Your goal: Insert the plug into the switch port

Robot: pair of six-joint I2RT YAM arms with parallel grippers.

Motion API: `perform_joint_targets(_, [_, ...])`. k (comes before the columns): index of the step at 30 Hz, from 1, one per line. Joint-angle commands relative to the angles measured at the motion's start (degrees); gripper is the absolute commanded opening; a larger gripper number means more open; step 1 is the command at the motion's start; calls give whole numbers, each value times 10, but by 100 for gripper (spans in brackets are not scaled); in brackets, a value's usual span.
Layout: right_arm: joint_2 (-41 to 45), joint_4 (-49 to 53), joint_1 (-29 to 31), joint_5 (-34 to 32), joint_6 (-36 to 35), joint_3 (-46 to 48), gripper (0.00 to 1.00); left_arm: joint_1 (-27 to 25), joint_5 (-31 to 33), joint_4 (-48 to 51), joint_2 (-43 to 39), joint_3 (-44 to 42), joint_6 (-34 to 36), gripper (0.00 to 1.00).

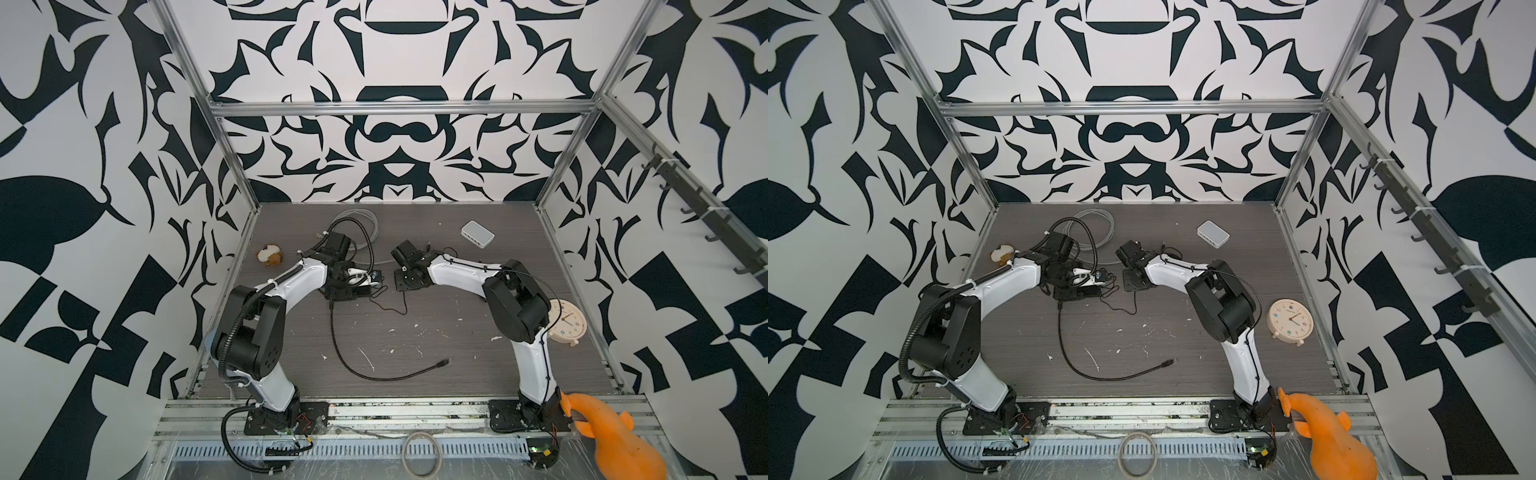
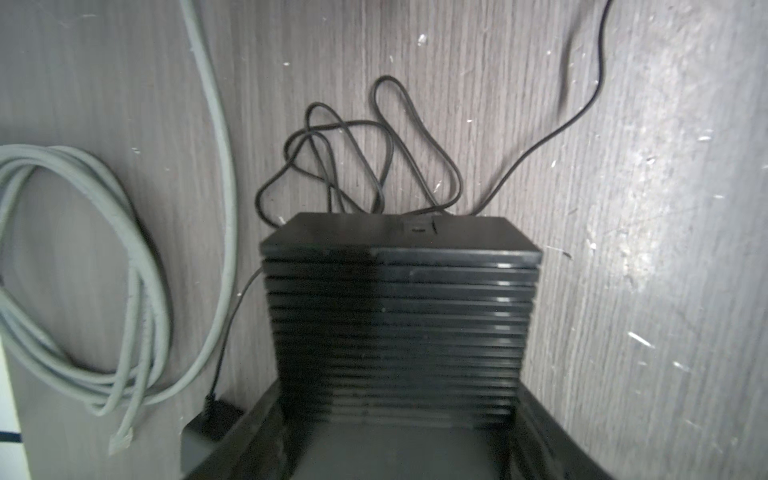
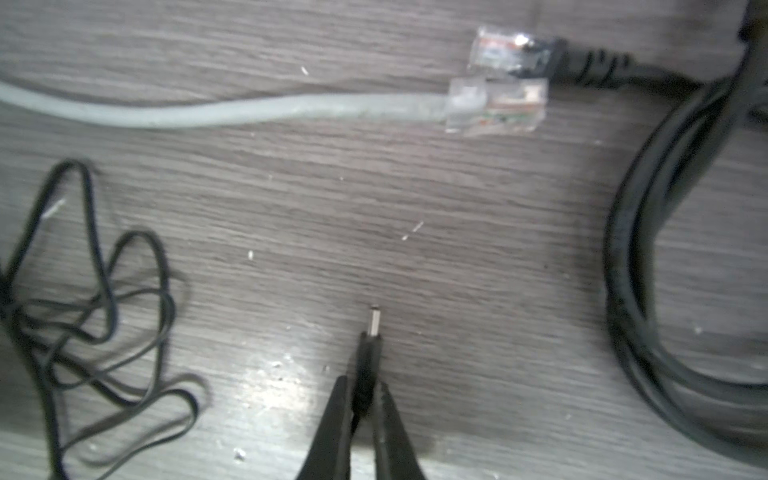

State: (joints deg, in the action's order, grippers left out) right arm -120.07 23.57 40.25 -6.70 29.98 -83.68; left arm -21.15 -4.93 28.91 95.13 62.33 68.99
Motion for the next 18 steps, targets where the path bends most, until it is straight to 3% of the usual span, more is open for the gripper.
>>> perform_joint_targets(1, [-2,38,0,6,-26,23,7,3,-21,2,-19,-2,6,44])
perform_joint_targets(11, [26,19,-56,166,-258,7,0,3,-62,18,-27,6,4,44])
perform_joint_targets(18, [51,84,-85,277,-440,-19,0,3,-67,47,-28,25,8,44])
